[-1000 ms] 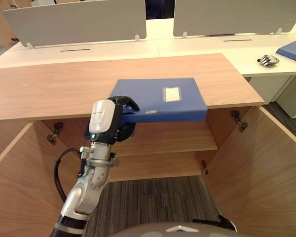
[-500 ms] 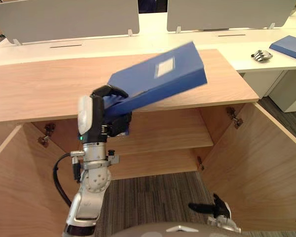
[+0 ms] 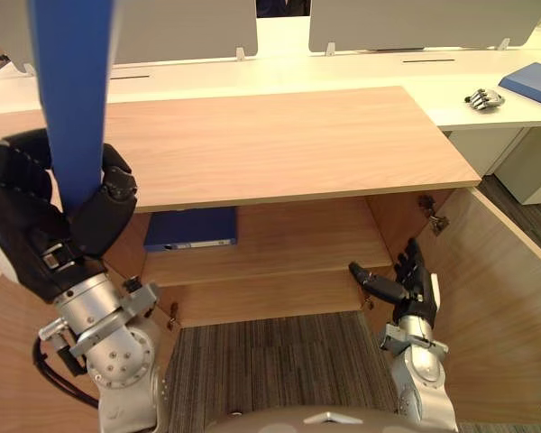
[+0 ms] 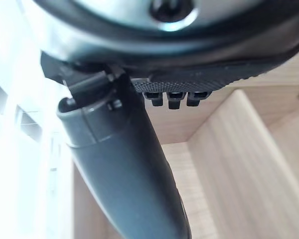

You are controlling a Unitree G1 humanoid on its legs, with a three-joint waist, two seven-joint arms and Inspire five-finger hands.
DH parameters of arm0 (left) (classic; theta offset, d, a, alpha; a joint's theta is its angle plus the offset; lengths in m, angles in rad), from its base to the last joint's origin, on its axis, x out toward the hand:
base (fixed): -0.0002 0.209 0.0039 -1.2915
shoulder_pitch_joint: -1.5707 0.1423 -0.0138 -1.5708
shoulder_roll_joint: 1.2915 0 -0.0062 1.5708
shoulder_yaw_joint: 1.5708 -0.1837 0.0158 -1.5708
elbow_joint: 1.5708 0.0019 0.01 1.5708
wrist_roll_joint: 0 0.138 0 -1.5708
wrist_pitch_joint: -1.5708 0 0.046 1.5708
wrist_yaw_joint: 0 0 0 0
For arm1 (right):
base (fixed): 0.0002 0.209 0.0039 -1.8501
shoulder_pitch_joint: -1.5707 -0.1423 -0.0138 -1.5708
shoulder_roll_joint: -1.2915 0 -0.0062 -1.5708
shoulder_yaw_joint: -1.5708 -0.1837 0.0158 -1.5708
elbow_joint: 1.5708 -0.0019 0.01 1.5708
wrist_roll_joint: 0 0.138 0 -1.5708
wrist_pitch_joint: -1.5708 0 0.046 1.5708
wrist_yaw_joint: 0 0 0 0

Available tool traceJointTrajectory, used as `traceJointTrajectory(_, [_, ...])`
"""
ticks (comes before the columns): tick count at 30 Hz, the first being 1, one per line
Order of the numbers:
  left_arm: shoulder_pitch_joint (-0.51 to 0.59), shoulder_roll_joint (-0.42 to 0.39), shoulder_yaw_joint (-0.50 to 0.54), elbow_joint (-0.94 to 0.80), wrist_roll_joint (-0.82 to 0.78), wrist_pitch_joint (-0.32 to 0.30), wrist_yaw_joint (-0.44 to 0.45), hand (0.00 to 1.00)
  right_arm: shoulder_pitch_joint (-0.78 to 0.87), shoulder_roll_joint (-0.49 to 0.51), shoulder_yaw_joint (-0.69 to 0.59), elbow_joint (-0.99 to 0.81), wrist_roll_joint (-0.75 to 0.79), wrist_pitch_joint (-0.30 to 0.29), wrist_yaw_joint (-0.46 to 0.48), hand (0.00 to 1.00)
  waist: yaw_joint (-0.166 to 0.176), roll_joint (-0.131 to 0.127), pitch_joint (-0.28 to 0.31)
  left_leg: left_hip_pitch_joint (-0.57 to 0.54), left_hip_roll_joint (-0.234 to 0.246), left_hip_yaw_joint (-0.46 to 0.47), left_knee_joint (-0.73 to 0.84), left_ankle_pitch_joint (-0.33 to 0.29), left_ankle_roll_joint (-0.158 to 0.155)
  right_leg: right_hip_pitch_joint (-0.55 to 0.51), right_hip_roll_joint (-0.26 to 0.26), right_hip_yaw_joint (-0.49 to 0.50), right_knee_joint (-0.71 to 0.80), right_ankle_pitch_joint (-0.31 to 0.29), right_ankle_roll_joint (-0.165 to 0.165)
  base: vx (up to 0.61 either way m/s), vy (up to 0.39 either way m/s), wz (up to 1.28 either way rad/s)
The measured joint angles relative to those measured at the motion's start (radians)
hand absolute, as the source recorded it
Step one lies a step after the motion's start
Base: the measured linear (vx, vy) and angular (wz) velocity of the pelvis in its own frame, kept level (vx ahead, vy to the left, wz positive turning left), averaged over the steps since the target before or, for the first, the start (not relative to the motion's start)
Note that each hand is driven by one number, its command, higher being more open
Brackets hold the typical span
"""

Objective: Walk over to the cabinet, pick up the folder, carry it to the office cabinet, place the folder inside the office cabinet, then close the office cabinet door

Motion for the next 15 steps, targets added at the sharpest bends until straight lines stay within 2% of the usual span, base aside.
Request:
traceJointTrajectory(6, [0.035,-0.01,-0.084,0.001,-0.131,-0.005,-0.13,0.0,-0.014,-0.004,0.04,-0.189,0.03,-0.047,0.031,1.0,-0.001,-0.002,0.004,-0.001,0.0,0.001,0.003,-0.004,0.001,0.0,0.0,0.002,0.0,0.0,0.0,0.0,0.0,0.0])
traceJointTrajectory(11, [0.035,-0.003,-0.195,0.025,-0.215,-0.008,-0.246,0.0,-0.066,-0.022,0.08,-0.264,0.03,-0.053,0.046,1.0,-0.001,-0.002,0.004,-0.001,0.0,0.003,0.006,-0.005,0.001,0.002,0.0,0.005,0.003,0.0,0.0,0.0,0.0,0.0])
traceJointTrajectory(15, [0.033,0.022,-0.241,0.077,-0.273,-0.008,-0.307,0.0,-0.105,-0.038,0.091,-0.27,0.029,-0.063,0.053,1.0,-0.002,-0.001,0.003,0.0,0.0,0.005,0.007,-0.005,0.001,0.0,0.0,0.01,0.009,0.0,0.0,-0.02,0.004,-0.02])
